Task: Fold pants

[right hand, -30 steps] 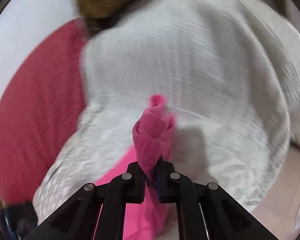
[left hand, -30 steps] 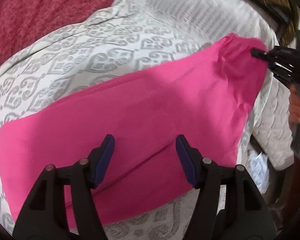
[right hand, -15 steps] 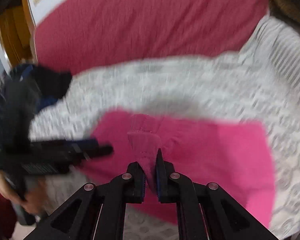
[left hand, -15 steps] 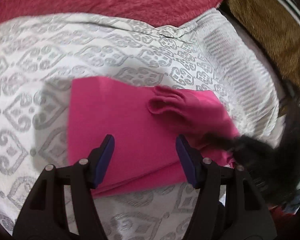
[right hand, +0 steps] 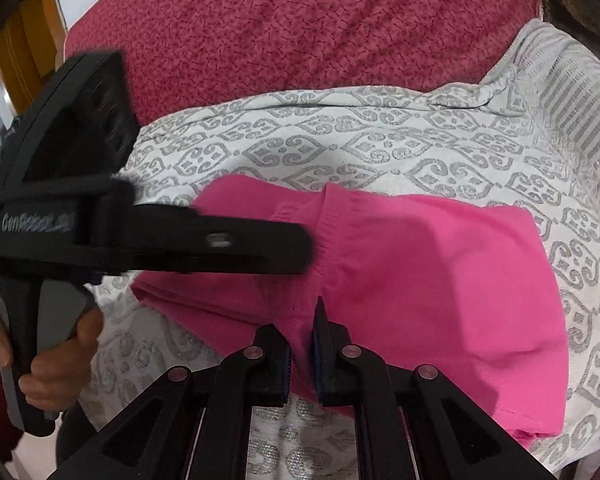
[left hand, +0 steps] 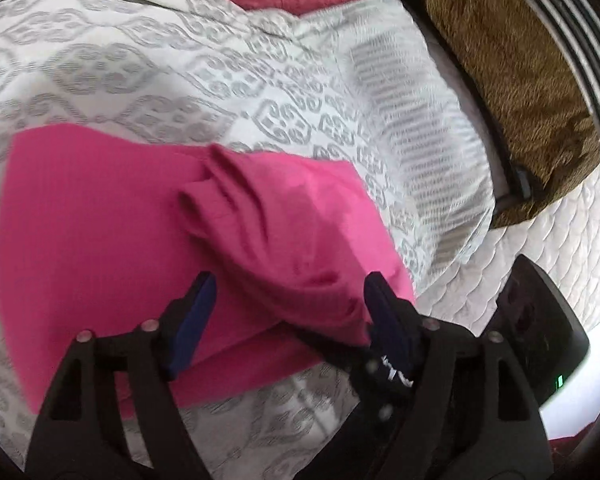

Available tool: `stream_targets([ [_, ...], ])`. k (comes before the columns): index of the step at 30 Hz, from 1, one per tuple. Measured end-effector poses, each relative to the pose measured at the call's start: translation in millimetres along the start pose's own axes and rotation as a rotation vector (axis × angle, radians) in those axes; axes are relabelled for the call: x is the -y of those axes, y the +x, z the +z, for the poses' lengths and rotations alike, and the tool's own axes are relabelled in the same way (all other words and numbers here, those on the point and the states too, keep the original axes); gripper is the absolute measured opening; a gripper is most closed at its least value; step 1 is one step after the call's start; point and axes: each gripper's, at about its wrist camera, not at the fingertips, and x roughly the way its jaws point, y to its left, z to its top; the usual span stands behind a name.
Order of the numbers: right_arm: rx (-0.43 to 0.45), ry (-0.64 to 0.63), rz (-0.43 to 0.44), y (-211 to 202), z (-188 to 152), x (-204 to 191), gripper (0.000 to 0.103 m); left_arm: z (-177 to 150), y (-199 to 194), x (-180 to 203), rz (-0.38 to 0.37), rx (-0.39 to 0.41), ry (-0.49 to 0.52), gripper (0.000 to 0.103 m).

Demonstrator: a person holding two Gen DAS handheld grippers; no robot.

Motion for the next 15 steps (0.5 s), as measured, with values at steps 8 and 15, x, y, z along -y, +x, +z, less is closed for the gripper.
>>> stream_targets([
  [8, 0.02, -0.047, 0.009, -4.9, -6.2, -6.7, 0.011, 17.4, 35.6, 3.7, 0.062, -0.047, -0.017, 0.044],
  [15, -0.011, 0.042, 0.106, -23.1, -15.3, 22.5, 0.028, 16.2, 25.4, 11.6, 0.192, -0.003, 0.076, 0.013],
])
